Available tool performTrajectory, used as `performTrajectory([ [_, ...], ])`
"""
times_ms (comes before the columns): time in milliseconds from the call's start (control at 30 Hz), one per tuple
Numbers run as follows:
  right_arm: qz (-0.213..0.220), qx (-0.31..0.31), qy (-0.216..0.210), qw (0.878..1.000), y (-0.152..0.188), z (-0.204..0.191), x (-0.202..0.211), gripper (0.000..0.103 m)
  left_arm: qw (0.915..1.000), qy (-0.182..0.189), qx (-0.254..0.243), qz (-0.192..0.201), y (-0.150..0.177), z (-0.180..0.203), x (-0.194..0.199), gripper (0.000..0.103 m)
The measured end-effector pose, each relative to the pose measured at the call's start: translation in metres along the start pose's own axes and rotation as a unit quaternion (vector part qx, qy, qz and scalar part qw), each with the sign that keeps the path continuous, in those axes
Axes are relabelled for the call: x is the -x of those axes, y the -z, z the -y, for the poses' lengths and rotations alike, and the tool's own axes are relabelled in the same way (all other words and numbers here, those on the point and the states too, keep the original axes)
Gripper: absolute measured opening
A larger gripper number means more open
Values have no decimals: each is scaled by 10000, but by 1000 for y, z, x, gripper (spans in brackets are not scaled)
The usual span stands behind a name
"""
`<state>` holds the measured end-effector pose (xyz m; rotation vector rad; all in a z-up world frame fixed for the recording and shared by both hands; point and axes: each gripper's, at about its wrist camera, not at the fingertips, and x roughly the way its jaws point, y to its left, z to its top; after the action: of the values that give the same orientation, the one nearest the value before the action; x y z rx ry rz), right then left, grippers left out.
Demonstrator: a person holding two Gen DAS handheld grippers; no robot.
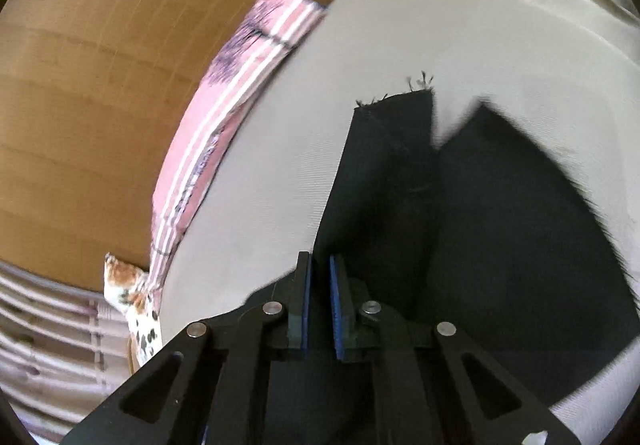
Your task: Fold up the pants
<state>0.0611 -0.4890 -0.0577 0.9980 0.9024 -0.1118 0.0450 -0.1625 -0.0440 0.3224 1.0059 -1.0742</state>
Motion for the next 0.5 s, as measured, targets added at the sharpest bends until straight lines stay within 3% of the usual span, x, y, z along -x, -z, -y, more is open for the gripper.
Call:
performTrajectory([
  [133,-410,259,-27,9988,-7,-20,-32,18,9997,206,51,-145,1,10,-18,34],
  [167,-533,276,-2,9982,-8,-23,-38,32,9994,261,77,-199,1,13,-23,34],
  [200,-516,295,-32,9982,-8,-24,-37,37,9993,280,77,-246,3,16,-27,34],
  [367,-158,255,-149,9994,-12,-13,-4,37,9992,245,57,-314,3,22,-39,34],
  [500,-1,-28,89,10000,-24,16,17,37,9992,236,36,-312,3,29,-49,34],
])
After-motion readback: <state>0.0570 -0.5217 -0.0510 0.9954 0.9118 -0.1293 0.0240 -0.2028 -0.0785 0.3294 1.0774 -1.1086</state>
